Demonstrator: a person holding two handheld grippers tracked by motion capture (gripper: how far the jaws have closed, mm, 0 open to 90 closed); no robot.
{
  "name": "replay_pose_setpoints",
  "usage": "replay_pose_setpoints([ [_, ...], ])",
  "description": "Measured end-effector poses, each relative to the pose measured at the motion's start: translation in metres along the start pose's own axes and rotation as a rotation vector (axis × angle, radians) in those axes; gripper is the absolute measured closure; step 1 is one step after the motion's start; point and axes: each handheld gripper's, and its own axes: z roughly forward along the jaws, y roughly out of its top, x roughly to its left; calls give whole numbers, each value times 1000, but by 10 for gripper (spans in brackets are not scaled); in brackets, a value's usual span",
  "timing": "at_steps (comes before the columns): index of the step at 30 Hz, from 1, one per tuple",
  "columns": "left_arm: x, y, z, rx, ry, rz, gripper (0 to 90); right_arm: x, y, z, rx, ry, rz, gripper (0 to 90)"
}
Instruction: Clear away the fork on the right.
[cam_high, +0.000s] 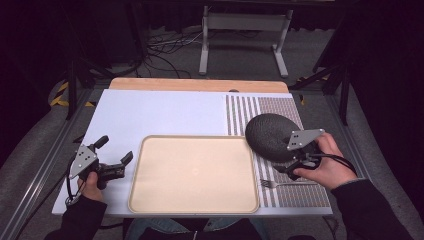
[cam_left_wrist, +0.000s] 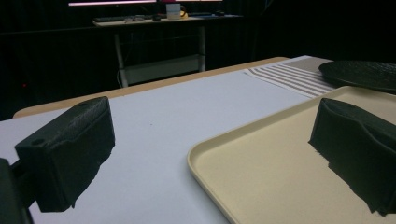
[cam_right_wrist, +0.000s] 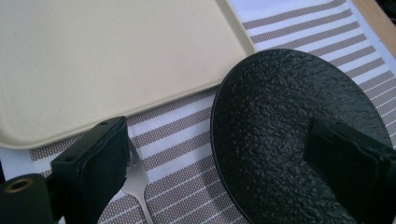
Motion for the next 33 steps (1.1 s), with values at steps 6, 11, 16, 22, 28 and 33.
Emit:
replay_pose_setpoints([
  [6,0,0,0,0,1,-2,4,-2,1,2,59,9,-21,82],
  [11,0,0,0,0,-1,0,4,-2,0,4,108,19,-38,86],
  [16,0,0,1,0,0,0,4,-1,1,6,145,26,-53,87],
  [22,-1,0,1,-3,-1,-5,4,0,0,9,206,54,-78,88],
  [28,-1,0,1,-4,-1,-5,4,2,0,13,234,69,-92,89],
  [33,-1,0,1,-1,-1,-3,4,4,0,16,275,102,-100,104],
])
